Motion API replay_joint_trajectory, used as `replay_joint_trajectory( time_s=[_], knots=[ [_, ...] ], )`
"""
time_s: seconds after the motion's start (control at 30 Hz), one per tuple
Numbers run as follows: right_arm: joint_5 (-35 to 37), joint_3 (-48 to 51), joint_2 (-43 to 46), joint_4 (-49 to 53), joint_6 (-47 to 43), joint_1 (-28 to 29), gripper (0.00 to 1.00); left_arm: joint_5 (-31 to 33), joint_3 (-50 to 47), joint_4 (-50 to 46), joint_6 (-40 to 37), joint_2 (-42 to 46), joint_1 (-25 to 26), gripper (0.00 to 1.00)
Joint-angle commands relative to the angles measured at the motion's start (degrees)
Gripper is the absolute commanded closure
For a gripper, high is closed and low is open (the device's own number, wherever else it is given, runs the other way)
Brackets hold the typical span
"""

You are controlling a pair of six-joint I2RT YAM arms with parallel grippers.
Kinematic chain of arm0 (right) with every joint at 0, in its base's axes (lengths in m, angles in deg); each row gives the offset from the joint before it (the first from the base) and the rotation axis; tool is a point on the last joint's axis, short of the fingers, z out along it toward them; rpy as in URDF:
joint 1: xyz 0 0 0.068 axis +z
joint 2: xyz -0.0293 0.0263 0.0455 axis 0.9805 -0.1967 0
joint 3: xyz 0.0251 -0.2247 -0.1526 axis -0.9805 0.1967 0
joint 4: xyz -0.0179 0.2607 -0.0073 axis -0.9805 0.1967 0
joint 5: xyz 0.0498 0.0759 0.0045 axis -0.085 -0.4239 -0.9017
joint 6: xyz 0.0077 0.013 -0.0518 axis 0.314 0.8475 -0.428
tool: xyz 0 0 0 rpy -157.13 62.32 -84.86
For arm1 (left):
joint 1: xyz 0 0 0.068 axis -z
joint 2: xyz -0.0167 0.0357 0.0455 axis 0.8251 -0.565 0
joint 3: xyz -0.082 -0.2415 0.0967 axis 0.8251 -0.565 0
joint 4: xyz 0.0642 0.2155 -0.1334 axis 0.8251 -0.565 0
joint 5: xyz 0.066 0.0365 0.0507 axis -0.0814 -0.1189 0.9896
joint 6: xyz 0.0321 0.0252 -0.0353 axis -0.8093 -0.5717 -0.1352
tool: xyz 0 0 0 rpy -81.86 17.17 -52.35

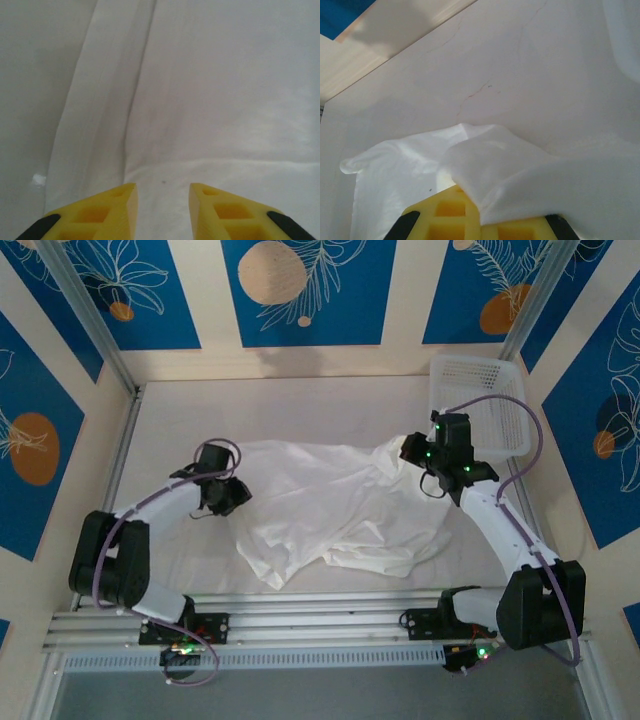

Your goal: Fold the inside-out t-shirt

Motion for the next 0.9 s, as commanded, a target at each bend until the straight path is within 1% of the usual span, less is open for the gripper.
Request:
replay_joint_trajectory(
  time_s=[0.0,0.17,0.3,0.37,0.4,0.5,0.57,0.67,0.87],
  knots=[
    [-0.8,0.3,1.7,0.0,0.9,0.6,1.00,0.0,0.2,3.2,1.7,-2.9,0.2,0.67],
    [-0.1,0.3,2.3,0.5,0.7,0.7,1.00,3.5,1.7,1.3,1.4,-5.4,0.2,0.65],
    [0.1,0.3,2.3,0.5,0.8,0.8,1.00,1.0,2.4,1.8,0.9,-7.3,0.2,0.63],
    [0.0,0.3,2.1,0.4,0.9,0.9,1.00,1.3,2.1,2.2,1.1,-7.5,0.2,0.63],
    [0.0,0.3,2.2,0.3,0.9,0.9,1.00,1.5,1.9,2.7,1.3,-7.4,0.2,0.64],
    [0.1,0.3,2.0,0.5,0.6,1.0,1.00,0.7,1.8,3.8,1.5,-7.3,0.2,0.72],
    [0.4,0.3,2.1,0.5,0.4,1.1,1.00,0.4,2.1,3.8,1.3,-7.0,0.2,0.80],
    [0.6,0.3,2.1,0.7,0.2,1.3,1.00,0.7,2.6,2.8,0.8,-6.1,0.2,0.80],
    [0.8,0.9,2.1,0.5,0.2,1.5,1.00,3.8,2.4,0.8,-0.5,-3.5,0.2,0.80]
  ],
)
